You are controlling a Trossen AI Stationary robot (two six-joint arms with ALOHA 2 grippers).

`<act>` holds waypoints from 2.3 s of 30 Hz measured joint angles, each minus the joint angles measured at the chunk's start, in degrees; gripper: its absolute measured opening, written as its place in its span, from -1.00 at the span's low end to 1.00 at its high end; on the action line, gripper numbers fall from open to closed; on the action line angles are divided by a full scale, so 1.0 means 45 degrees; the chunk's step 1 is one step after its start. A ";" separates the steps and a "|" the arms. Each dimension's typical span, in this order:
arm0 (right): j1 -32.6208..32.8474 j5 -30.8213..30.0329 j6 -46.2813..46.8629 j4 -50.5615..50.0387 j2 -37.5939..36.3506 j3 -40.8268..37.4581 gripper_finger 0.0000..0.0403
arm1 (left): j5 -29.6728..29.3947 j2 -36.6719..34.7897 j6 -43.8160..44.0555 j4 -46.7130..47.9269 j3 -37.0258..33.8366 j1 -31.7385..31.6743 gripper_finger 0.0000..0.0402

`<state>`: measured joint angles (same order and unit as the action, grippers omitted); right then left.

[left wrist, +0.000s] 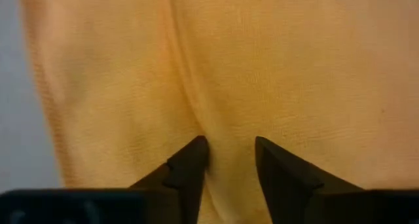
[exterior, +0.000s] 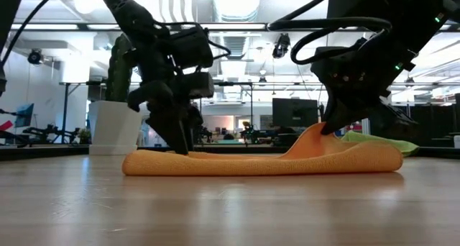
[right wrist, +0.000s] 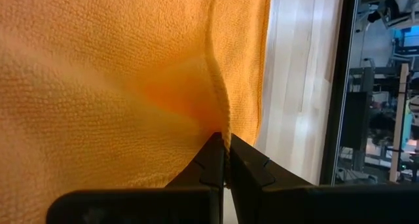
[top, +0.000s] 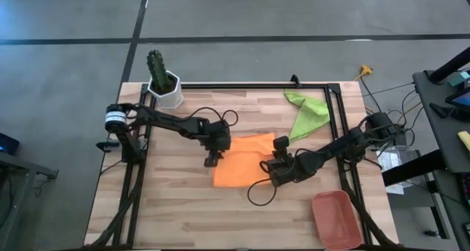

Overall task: Roll microfiber towels into tight, uniform cylinder then place into a basket
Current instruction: Fold the orange microfiber cloth

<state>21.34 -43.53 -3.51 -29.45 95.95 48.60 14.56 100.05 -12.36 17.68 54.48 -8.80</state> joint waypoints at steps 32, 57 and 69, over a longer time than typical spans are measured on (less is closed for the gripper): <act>-0.1416 -0.0019 -0.0365 0.0148 0.0008 -0.0073 -0.96 | -0.1689 -0.1049 0.1364 0.2591 0.0305 0.0540 -0.99; -0.3138 0.1996 -0.0105 0.0065 0.0032 -0.0238 -0.96 | -0.3486 -0.1054 0.0991 0.1395 0.0092 0.0627 -0.99; -0.3142 0.1666 0.0112 -0.0050 0.0023 -0.0355 -0.96 | -0.3636 -0.0863 0.0991 0.0802 0.0077 0.0627 -0.99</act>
<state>7.20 -36.03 -3.01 -29.67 96.05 47.00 -1.80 96.17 -7.90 21.29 54.83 -5.98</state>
